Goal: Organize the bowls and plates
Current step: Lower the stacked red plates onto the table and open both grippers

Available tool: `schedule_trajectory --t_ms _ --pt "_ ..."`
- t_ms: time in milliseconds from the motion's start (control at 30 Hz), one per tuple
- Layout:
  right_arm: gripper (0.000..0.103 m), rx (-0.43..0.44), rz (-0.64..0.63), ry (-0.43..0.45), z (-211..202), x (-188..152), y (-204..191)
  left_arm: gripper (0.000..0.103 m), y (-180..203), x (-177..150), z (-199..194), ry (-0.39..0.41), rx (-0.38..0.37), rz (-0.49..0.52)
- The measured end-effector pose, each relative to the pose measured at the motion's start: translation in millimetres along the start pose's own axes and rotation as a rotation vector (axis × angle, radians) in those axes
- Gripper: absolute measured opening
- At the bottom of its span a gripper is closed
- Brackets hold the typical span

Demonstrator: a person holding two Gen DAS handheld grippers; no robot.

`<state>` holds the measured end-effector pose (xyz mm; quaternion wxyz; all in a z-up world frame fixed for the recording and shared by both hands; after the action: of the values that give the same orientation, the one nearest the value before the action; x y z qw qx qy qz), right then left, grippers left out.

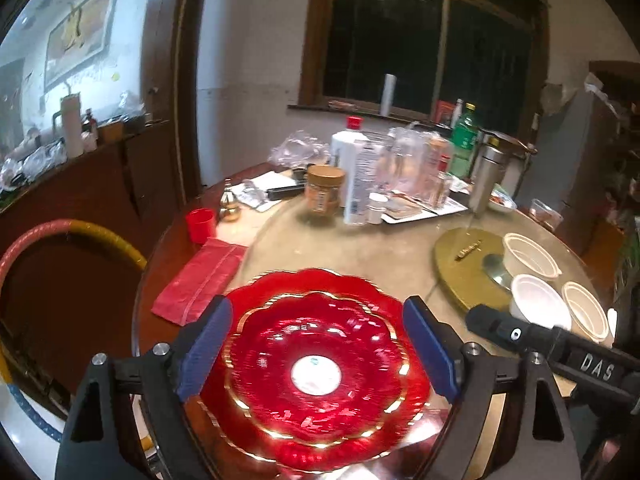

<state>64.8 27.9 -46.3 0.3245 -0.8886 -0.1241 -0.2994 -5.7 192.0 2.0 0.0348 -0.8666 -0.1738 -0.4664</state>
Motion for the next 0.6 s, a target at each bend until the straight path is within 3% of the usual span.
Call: schedule_trajectory --t_ms 333,600 --pt "0.082 -0.008 0.151 0.103 -57 5 69 0.087 57 -8 1 -0.018 -0.116 0.068" --pt "0.082 -0.047 0.338 0.179 -112 4 140 0.09 122 -19 18 -0.13 -0.218 0.125"
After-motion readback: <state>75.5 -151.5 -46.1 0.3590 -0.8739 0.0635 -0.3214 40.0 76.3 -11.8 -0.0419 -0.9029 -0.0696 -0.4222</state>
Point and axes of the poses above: each gripper's, at about its wrist camera, not at the fingertips, and z roughly the way its jaws point, y to its right, x to its top, the point moved 3 cm from there along z, roughly the way its jaws point, and after that the axes turned 1 degree about -y, right-handed, at the moved point
